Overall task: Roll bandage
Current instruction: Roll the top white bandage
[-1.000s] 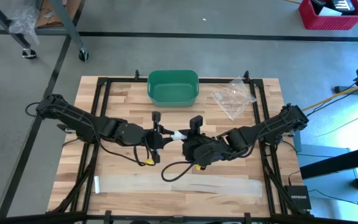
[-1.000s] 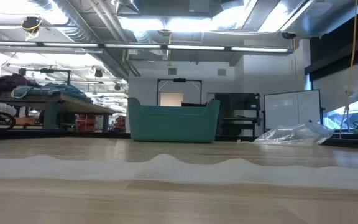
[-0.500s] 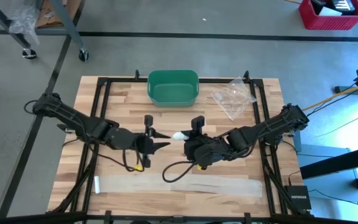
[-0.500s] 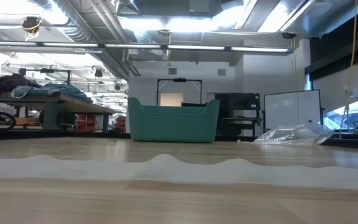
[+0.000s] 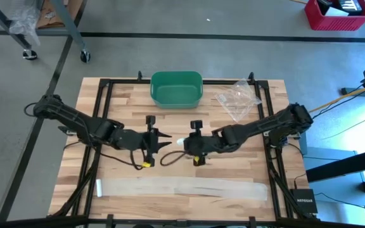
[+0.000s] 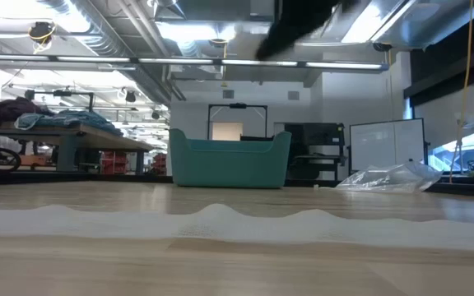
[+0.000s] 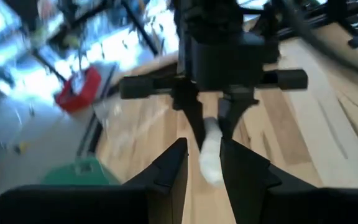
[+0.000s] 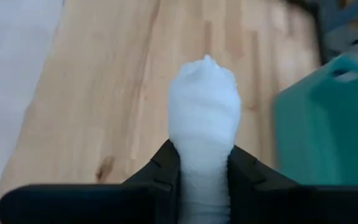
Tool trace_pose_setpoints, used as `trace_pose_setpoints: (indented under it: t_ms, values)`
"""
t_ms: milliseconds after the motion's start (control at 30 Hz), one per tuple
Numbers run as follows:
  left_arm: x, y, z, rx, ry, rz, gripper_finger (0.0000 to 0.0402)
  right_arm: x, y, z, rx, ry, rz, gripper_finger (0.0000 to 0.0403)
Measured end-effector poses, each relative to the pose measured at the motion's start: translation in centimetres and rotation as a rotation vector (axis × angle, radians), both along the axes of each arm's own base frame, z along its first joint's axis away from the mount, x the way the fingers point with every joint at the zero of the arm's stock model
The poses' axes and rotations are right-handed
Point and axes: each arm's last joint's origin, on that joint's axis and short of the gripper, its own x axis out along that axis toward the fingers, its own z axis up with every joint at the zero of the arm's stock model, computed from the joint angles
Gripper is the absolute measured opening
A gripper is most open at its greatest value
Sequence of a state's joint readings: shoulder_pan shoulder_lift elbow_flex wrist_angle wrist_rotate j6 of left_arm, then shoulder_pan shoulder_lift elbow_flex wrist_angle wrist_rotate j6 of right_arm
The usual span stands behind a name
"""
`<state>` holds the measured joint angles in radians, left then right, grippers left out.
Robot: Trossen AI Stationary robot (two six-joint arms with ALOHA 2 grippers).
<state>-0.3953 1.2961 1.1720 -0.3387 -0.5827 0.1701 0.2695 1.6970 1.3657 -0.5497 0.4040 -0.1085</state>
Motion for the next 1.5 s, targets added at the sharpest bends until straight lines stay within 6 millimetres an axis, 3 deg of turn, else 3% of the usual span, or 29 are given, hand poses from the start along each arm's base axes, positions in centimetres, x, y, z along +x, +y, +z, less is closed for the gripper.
trace_pose_setpoints:
  t_ms: [300,533,733,900,1167,1367,1500]
  values:
    - [0.1,2.0,-7.0,-0.091,0.065,0.127,0.0088,0.7,-5.1,-7.6,0.133,-0.061,-0.034,0.0074]
    - [-0.5,4.3,-12.0,-0.120,0.082,0.191,0.0088,1.7,-7.0,-12.2,0.164,0.023,-0.030,0.0074]
    - [-1.1,5.4,-13.8,-0.141,0.116,0.231,0.0088,2.1,-8.3,-14.1,0.160,0.063,-0.048,0.0074]
    - [-1.0,5.5,-13.8,-0.150,0.110,0.237,0.0088,2.4,-9.1,-15.2,0.161,0.062,-0.071,0.0092]
    - [-1.1,5.5,-13.8,-0.150,0.110,0.237,0.0088,2.4,-9.1,-14.8,0.152,0.065,-0.075,0.0202]
    - [-1.1,5.5,-13.9,-0.155,0.112,0.241,0.0088,1.9,-9.0,-11.5,0.153,0.079,-0.071,0.0254]
    - [-1.1,5.5,-13.9,-0.163,0.110,0.238,0.0088,0.3,-9.0,-8.8,0.156,0.128,-0.071,0.0265]
